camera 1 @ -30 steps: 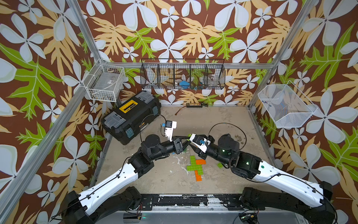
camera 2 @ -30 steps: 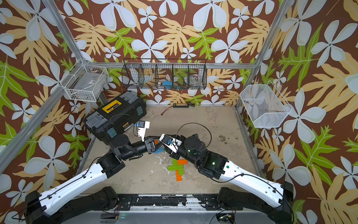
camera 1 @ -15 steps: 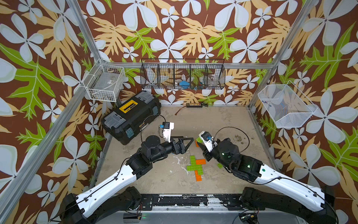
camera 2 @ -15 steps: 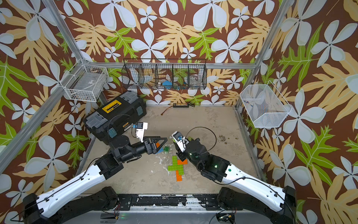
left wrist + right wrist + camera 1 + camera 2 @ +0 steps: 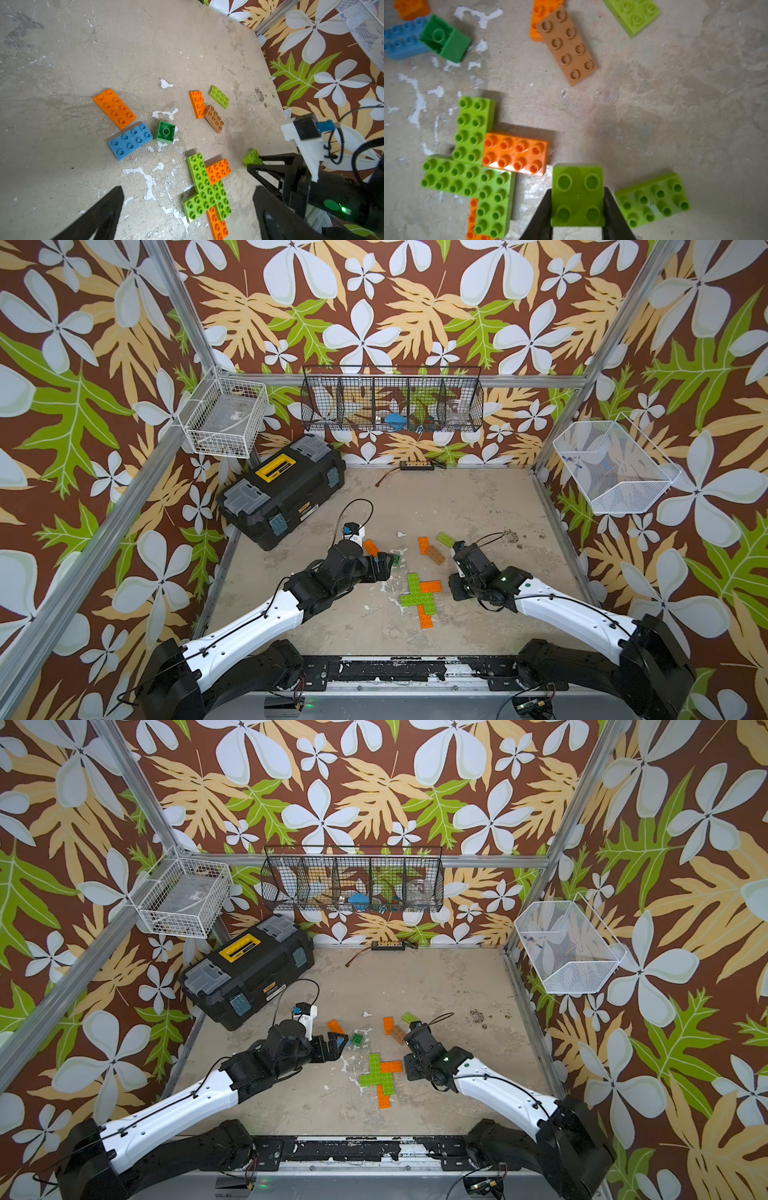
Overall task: Assemble a small pinwheel with lego
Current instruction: Adjust the lego brick at the center of the board.
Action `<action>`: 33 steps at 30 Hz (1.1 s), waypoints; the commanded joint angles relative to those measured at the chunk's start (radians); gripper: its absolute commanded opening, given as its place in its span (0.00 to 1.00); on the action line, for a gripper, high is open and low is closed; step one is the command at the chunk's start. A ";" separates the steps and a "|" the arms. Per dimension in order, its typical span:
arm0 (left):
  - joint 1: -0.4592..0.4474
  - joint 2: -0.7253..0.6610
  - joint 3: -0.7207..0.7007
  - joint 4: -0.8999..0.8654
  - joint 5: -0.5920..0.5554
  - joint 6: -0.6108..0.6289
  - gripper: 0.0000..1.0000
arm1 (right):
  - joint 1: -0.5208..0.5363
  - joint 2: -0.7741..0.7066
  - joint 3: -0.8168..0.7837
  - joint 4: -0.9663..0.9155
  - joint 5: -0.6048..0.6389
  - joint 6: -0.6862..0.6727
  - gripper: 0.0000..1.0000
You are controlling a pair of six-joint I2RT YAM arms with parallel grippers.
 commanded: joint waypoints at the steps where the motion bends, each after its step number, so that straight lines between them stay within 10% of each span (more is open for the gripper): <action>1: 0.001 -0.027 -0.024 0.042 0.015 -0.018 1.00 | -0.026 0.061 0.024 0.026 -0.054 -0.021 0.14; 19: 0.001 -0.053 -0.063 0.069 0.113 0.063 1.00 | -0.047 0.278 0.103 -0.043 0.005 -0.045 0.47; 33: 0.001 -0.053 -0.076 0.095 0.150 0.063 1.00 | -0.049 0.286 0.143 -0.074 -0.001 -0.044 0.42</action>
